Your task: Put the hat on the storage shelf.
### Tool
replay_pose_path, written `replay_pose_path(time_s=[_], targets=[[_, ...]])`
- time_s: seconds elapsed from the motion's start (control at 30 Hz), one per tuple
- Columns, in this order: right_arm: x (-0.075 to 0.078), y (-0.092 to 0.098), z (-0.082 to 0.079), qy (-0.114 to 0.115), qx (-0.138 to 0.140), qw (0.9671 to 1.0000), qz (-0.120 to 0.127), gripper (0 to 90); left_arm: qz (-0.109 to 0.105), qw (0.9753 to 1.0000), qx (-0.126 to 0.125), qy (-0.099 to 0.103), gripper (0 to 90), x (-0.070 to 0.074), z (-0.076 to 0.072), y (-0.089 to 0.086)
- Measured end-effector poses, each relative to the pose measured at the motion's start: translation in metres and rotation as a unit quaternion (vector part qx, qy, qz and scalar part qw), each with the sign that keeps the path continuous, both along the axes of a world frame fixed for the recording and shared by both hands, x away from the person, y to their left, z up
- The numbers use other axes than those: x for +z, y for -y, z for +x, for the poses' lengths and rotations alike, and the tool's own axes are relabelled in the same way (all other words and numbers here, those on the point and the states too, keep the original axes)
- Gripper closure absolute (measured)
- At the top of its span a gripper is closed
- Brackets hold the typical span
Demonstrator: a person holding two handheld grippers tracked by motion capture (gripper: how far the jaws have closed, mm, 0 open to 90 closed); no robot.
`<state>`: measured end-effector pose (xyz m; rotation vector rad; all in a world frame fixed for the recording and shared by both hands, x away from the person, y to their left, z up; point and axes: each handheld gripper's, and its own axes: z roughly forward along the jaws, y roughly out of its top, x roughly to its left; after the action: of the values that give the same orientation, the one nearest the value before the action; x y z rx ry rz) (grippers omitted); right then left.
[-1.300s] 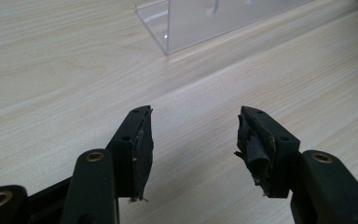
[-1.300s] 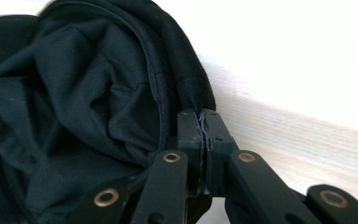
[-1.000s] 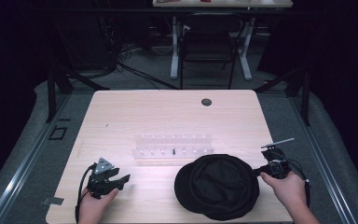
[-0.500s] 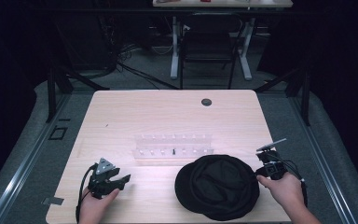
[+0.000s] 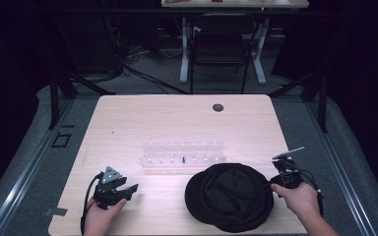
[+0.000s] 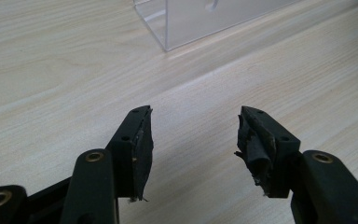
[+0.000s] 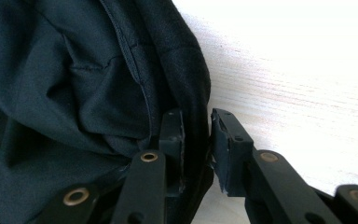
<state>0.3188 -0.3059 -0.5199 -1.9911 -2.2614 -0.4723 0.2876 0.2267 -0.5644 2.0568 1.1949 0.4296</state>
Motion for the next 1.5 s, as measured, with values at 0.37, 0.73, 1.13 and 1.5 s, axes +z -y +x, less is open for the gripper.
replay_pose_path(time_s=[0.37, 0.73, 1.13, 1.5], targets=[[0.0, 0.004, 0.004, -0.025, -0.001, 0.9995, 0.019, 78.5, -0.001, 1.0, 0.001, -0.002, 45.3, 0.0, 0.0, 0.0], [0.002, 0.014, 0.003, -0.038, 0.002, 0.9971, 0.066, 88.0, -0.003, 1.0, 0.0, -0.006, 45.6, 0.0, 0.001, -0.001], [0.018, 0.018, -0.005, -0.008, -0.021, 0.9893, 0.144, 88.5, -0.002, 1.0, -0.003, -0.005, 45.6, -0.001, 0.001, 0.0], [0.043, 0.018, -0.008, -0.003, 0.01, 0.9864, 0.164, 88.6, -0.004, 1.0, -0.006, -0.005, 45.9, -0.001, 0.0, 0.002]])
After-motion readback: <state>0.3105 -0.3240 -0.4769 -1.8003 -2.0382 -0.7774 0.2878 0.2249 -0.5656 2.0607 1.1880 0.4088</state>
